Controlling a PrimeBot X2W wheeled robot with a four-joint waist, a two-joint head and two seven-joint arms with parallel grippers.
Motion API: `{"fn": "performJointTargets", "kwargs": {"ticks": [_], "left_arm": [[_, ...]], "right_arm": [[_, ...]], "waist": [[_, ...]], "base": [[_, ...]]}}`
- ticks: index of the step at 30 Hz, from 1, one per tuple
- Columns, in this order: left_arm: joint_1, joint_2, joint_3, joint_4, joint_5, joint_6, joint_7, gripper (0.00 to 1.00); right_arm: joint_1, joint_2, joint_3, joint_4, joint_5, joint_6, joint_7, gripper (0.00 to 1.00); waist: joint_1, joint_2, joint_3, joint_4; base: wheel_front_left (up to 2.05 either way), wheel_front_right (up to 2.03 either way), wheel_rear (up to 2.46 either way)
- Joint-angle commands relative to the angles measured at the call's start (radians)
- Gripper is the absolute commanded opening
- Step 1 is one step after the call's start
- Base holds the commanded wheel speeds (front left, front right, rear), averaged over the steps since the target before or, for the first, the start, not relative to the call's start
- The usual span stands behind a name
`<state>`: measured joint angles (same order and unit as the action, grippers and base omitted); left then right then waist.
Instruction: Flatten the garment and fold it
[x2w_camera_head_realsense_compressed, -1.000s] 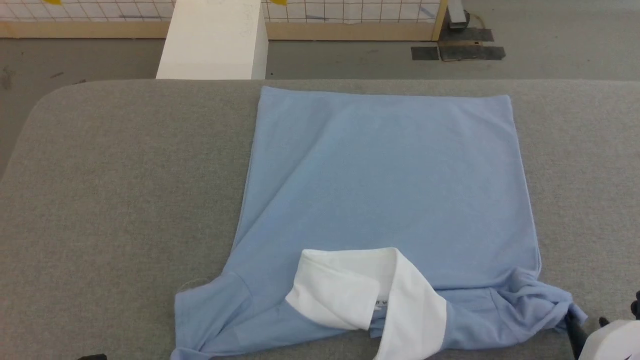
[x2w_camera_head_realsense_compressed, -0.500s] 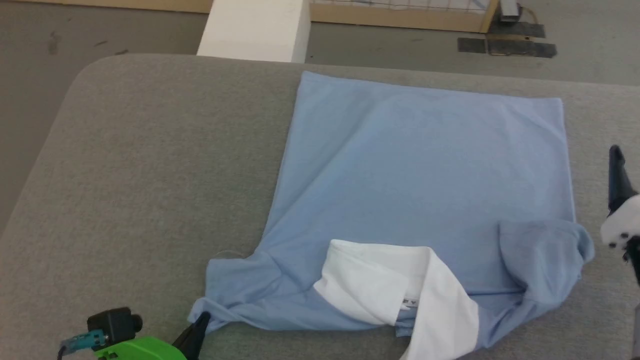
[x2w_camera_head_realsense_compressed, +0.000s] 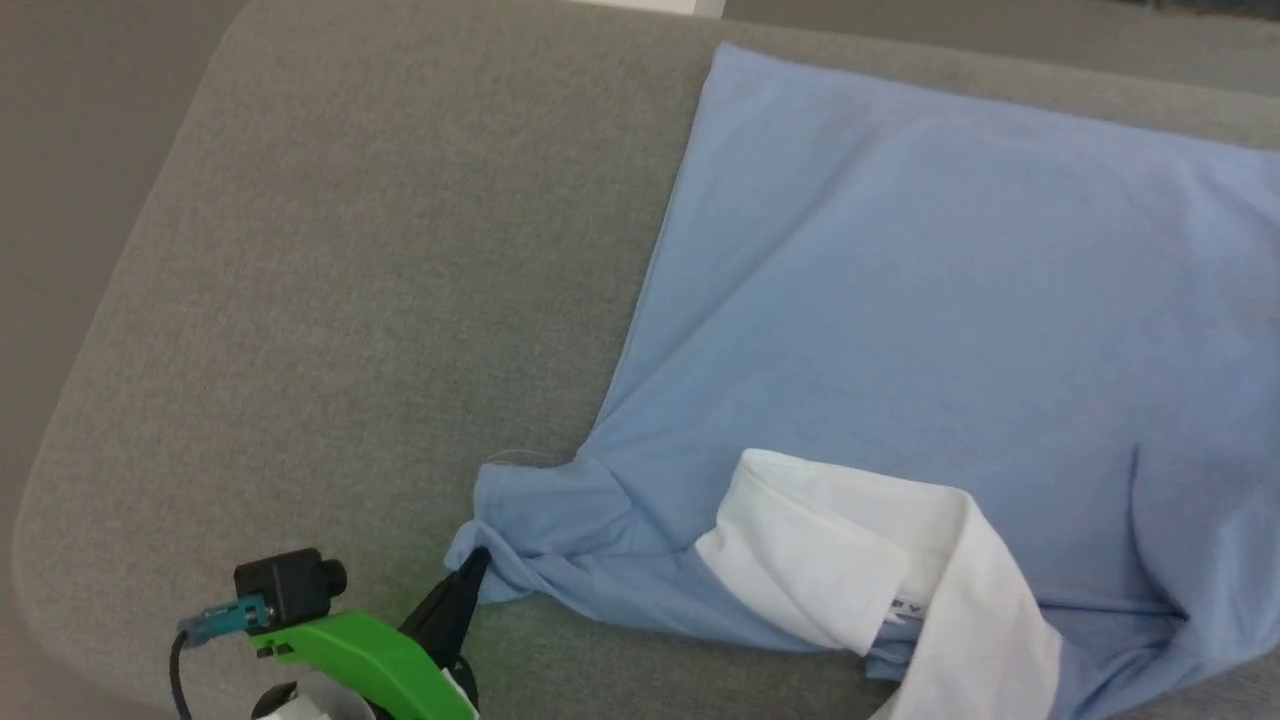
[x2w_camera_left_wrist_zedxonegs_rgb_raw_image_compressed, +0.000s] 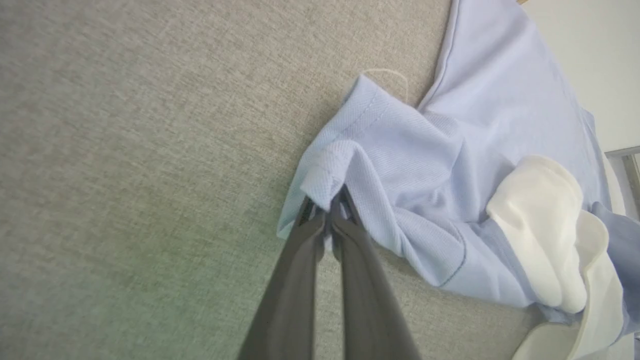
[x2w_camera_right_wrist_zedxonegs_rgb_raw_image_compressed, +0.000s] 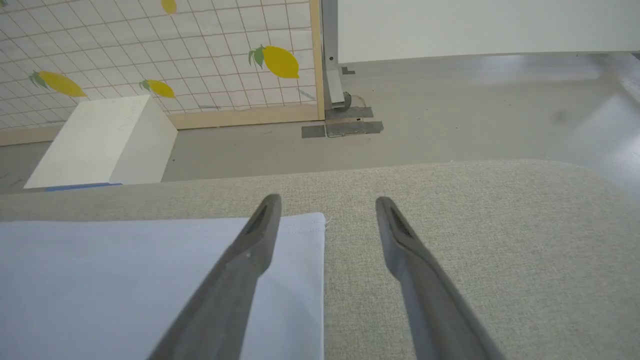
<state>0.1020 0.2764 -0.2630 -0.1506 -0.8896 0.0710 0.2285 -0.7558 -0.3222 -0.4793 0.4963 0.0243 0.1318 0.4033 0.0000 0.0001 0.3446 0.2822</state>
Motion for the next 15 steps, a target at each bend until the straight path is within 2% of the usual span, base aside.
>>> {"fn": "performJointTargets", "kwargs": {"ticks": [1, 6, 14, 15], "left_arm": [[-0.025, -0.010, -0.003, 0.005, 0.012, -0.008, -0.011, 0.00], [-0.050, -0.026, -0.016, 0.018, 0.015, -0.025, -0.027, 0.00], [-0.068, -0.037, -0.023, 0.043, 0.013, -0.041, -0.045, 0.00], [-0.070, -0.038, -0.023, 0.047, 0.012, -0.043, -0.047, 0.00]], "right_arm": [[-0.039, -0.009, -0.018, 0.013, -0.027, -0.001, 0.035, 1.00], [-0.122, -0.009, -0.094, 0.022, -0.102, -0.001, 0.196, 1.00], [-0.156, 0.041, -0.176, -0.102, -0.206, -0.001, 0.442, 1.00], [-0.154, 0.045, -0.183, -0.120, -0.213, -0.001, 0.465, 0.93]], "waist": [[0.0000, -0.0001, 0.112, 0.086], [0.0000, -0.0001, 0.176, 0.117], [0.0000, -0.0001, 0.219, 0.128], [0.0000, -0.0001, 0.221, 0.127]], "base": [[0.00, 0.00, 0.00], [0.00, 0.00, 0.00], [0.00, 0.00, 0.00], [0.00, 0.00, 0.00]]}}
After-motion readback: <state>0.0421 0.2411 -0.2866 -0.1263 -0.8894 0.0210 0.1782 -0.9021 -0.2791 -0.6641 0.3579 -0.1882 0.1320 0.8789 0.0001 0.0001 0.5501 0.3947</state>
